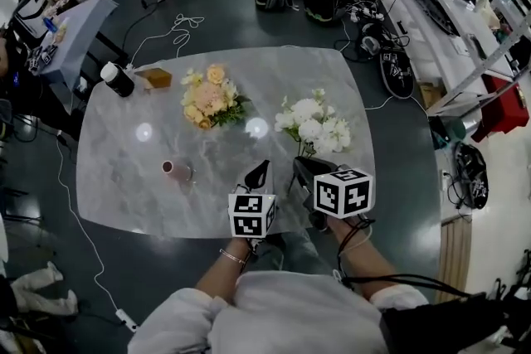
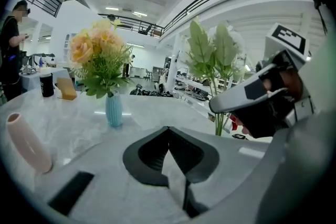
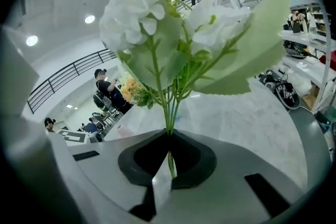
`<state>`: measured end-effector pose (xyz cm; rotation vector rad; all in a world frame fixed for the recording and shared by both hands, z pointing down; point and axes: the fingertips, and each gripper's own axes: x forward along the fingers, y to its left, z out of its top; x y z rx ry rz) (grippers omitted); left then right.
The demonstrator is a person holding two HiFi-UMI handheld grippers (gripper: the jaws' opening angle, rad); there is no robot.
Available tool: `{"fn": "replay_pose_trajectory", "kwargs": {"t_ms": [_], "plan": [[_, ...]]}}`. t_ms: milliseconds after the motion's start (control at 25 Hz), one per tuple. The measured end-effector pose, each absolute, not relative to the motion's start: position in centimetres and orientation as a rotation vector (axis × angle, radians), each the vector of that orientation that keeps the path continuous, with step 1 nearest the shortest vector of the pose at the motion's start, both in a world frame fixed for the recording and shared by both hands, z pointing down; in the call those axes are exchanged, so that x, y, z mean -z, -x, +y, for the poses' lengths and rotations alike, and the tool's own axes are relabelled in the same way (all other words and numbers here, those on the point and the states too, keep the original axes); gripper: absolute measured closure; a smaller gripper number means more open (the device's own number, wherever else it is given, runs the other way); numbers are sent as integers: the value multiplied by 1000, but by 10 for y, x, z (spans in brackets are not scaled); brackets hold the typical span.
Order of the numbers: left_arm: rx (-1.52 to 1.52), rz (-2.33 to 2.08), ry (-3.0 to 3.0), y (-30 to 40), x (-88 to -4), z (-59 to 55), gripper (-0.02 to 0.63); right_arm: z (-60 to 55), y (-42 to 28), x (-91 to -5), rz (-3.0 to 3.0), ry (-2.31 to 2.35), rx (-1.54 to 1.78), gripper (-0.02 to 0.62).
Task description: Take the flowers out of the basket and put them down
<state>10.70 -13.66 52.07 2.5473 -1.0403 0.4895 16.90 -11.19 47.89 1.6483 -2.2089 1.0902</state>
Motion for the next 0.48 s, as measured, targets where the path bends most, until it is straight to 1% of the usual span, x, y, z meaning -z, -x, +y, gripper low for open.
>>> {"fn": "replay_pose_trajectory", "kwargs": {"t_ms": [200, 480], "plan": [[-512, -1055, -2494, -104, -539, -131, 597, -110, -161, -515, -2174, -1575, -1193, 583], [-518, -1108, -2420, -96, -555, -141, 595, -121, -153, -549, -2135, -1491, -1254, 583]]}}
